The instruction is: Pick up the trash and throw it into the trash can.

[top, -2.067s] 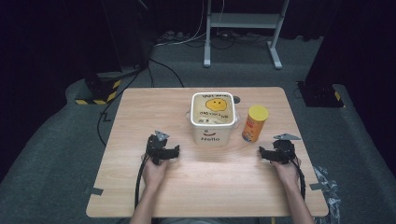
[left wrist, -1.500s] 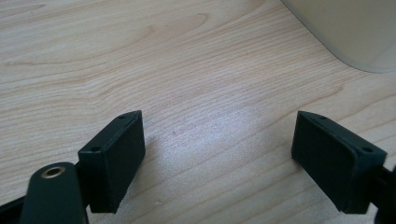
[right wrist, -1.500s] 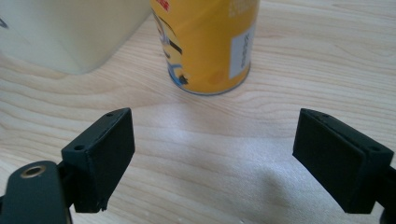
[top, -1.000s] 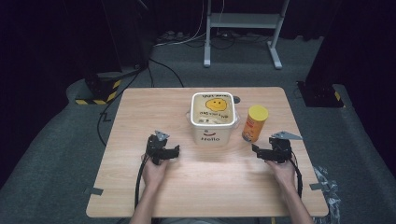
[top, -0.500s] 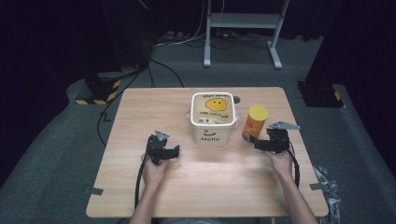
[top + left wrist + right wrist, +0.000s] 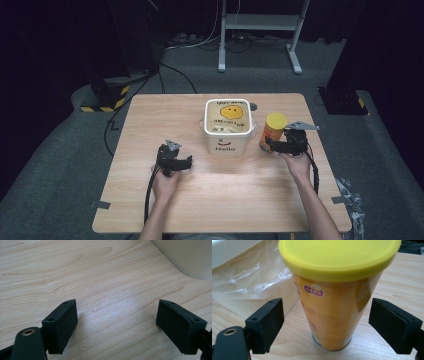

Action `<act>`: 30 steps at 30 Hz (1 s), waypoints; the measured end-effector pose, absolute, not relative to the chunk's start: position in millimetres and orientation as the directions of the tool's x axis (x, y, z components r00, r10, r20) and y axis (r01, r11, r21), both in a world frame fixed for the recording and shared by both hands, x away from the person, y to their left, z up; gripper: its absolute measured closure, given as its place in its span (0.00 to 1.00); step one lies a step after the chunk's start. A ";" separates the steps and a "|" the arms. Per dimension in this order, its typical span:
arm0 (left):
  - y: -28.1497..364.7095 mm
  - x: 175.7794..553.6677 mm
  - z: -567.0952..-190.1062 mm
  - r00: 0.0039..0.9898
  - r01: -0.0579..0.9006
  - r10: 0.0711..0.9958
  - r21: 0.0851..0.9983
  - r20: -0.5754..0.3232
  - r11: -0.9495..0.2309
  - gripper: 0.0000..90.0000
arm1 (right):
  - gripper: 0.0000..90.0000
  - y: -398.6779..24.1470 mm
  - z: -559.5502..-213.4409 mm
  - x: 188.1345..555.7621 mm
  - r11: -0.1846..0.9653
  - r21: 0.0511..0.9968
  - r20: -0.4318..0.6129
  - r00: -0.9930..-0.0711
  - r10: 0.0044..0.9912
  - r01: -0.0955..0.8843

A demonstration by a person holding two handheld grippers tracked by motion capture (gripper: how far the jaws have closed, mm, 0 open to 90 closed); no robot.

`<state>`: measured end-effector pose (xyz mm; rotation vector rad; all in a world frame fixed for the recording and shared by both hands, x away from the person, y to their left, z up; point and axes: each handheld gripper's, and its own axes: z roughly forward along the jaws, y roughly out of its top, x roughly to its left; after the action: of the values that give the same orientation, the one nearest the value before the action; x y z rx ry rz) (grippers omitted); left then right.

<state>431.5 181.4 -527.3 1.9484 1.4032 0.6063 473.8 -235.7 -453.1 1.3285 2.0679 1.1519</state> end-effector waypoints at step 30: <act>181.5 431.5 -527.2 0.321 0.645 0.947 0.733 -0.004 -0.215 0.20 | 0.27 -231.3 -459.2 484.6 0.226 0.824 0.036 -0.446 0.895 0.520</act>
<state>431.5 181.5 -527.2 1.9505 1.4007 0.6062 484.6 -231.3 -459.2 1.3000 2.0556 1.1119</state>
